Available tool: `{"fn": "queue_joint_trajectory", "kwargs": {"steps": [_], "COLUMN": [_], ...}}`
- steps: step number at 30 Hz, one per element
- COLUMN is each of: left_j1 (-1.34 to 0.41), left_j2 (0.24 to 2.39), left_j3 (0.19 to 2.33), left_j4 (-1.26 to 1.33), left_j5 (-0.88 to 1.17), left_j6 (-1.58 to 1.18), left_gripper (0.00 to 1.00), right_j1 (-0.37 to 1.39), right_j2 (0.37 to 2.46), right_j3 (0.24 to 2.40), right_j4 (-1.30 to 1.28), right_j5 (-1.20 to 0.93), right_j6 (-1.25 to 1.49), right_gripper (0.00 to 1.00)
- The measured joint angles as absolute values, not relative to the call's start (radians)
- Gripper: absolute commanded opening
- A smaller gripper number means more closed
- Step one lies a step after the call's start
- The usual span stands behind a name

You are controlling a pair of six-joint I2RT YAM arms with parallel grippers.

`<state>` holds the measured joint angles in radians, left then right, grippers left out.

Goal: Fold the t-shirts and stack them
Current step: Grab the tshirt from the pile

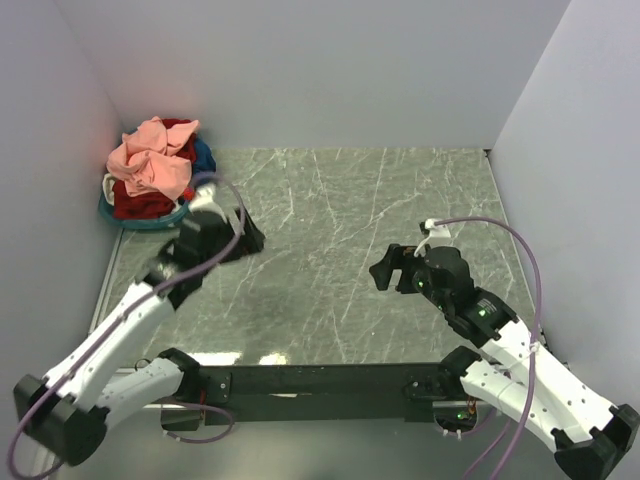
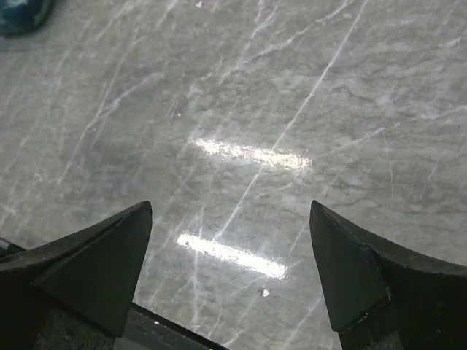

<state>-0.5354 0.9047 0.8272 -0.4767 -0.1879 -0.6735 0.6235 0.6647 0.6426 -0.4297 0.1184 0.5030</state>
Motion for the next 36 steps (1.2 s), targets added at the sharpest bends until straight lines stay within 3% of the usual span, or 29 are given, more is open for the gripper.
{"fn": "queue_joint_trajectory", "kwargs": {"steps": [10,23,34,36], "left_j1": [-0.042,0.134,0.265,0.27], "left_j2": [1.367,1.74,1.918,1.956], "left_j3": [1.288,1.545,1.66,1.686], "left_j4": [-0.41,-0.345,-0.328,-0.326], "left_j5": [-0.251,-0.466,-0.485,-0.484], "left_j6": [-0.671,-0.649,-0.639,-0.639], "left_gripper": [0.96,0.95,0.92,0.87], "right_j1": [0.595,0.583,0.583,0.583], "right_j2": [0.661,0.65,0.635,0.634], "right_j3": [0.643,0.643,0.634,0.632], "right_j4": [-0.43,-0.41,-0.4,-0.399], "right_j5": [0.063,-0.014,-0.051,-0.054], "right_j6": [0.489,0.481,0.481,0.481], "right_gripper": [0.94,0.93,0.93,0.93]}}
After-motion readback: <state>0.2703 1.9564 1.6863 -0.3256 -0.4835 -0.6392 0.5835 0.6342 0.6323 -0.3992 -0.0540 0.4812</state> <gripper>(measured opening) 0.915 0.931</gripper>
